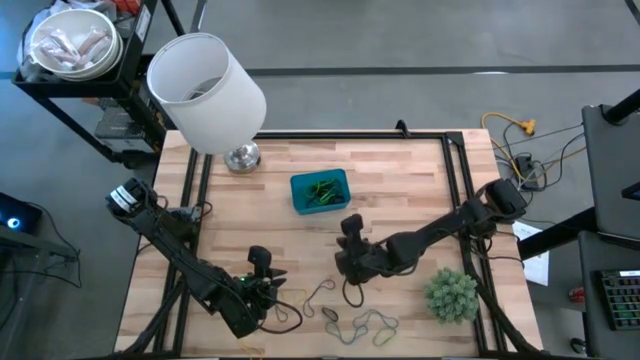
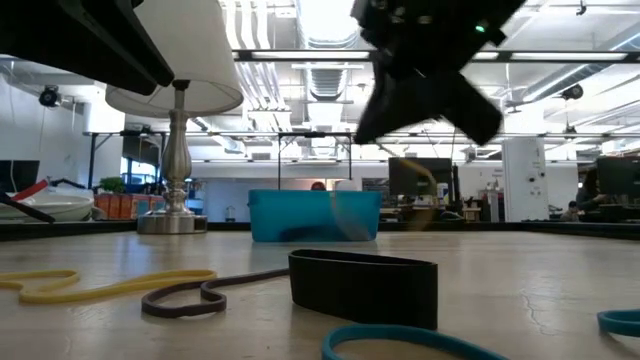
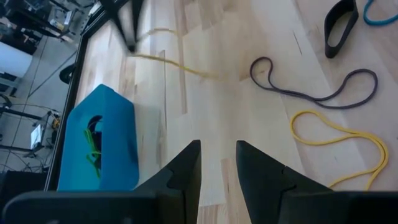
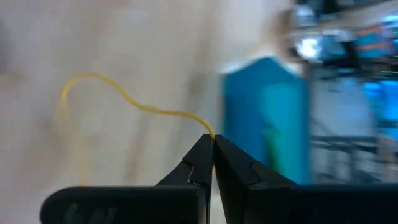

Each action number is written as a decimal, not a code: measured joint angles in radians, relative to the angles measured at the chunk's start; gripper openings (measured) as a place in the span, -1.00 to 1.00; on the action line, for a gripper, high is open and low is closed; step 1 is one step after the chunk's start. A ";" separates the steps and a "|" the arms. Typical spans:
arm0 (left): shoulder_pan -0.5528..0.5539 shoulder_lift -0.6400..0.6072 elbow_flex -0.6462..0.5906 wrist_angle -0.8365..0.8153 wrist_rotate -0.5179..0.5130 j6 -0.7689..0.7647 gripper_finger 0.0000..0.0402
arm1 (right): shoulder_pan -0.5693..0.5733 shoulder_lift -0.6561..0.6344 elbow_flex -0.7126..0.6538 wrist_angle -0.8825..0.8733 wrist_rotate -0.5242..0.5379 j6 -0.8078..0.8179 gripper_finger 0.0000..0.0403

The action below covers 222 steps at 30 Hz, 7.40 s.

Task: Pick and place rubber bands into bin
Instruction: Put the yellow rubber band into the blue bin, then put the purple rubber band into the blue bin

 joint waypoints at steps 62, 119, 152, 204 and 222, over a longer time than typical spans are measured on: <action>0.000 0.000 0.000 -0.001 0.000 0.001 -0.58 | -0.470 -0.003 0.176 0.127 -0.029 -0.242 -0.96; 0.000 0.000 -0.025 -0.002 0.047 -0.078 -0.58 | -0.442 -0.060 0.221 -0.127 -0.453 0.000 -0.58; 0.000 0.059 -0.016 0.014 0.608 -0.422 -0.58 | 0.048 -0.272 -0.122 -0.106 -0.548 0.292 -0.71; 0.048 0.225 -0.029 0.014 0.723 -0.676 -0.62 | 0.054 -0.280 -0.187 0.004 -0.548 0.354 -0.74; 0.048 0.214 -0.017 -0.058 0.730 -0.551 -0.99 | 0.054 -0.280 -0.187 0.004 -0.548 0.354 -0.74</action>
